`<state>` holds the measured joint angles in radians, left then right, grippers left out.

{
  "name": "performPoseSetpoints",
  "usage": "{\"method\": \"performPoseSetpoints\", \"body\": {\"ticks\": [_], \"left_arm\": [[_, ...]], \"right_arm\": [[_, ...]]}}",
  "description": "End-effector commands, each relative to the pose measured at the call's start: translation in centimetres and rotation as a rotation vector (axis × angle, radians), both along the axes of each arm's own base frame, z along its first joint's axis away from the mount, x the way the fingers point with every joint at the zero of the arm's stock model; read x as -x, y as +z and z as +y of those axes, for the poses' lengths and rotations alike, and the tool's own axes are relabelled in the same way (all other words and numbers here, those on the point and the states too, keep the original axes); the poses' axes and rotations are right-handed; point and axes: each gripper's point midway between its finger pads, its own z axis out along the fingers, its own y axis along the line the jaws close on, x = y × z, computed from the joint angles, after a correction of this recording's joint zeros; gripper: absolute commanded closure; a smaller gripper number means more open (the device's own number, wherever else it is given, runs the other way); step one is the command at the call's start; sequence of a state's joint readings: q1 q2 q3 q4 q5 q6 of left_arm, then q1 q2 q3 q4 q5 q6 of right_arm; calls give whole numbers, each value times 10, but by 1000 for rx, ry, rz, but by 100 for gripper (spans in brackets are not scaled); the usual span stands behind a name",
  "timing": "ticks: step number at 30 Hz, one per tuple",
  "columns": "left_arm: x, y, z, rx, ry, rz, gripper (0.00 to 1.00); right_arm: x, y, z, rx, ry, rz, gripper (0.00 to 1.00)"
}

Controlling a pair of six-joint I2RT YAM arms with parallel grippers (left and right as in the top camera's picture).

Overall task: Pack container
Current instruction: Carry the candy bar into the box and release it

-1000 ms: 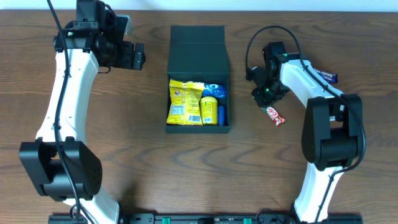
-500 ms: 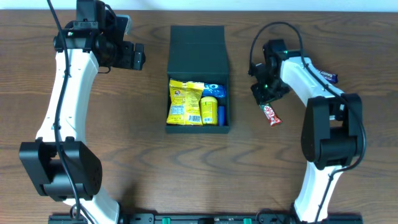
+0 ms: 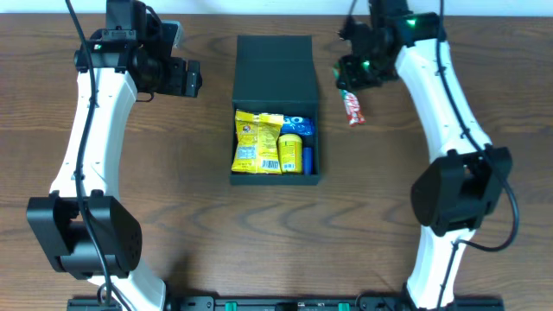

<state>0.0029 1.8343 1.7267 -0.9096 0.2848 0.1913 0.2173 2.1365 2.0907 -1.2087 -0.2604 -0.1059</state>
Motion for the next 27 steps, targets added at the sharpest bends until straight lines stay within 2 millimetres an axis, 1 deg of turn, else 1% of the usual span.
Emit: {"method": "performPoseSetpoints", "body": {"ticks": [1,3,5,7,9,14,17,19,22,27], "left_arm": [[-2,19,3,-13,-3,-51,5],[-2,19,8,-34,10,-50,5],[-3,18,13,-60,24,-49,5],[-3,17,14,-66,27,-49,5],[-3,18,14,-65,27,-49,5],[-3,18,14,-67,24,-51,5],[-4,18,14,-67,24,-54,5],[-4,18,14,-67,24,-54,4],[-4,18,14,-67,24,-54,5],[-3,18,14,-67,25,-53,5]], "right_arm": [[15,13,51,-1,251,-78,89],[21,12,68,47,364,-119,91],[23,12,80,91,398,-150,95],[25,13,91,93,413,-164,97],[27,14,98,70,360,-149,98],[39,10,113,10,154,-47,99],[50,2,122,-8,67,15,98],[58,-6,126,-19,-17,71,99],[70,-22,129,-12,-88,138,99],[85,-48,124,26,-186,221,99]]}}
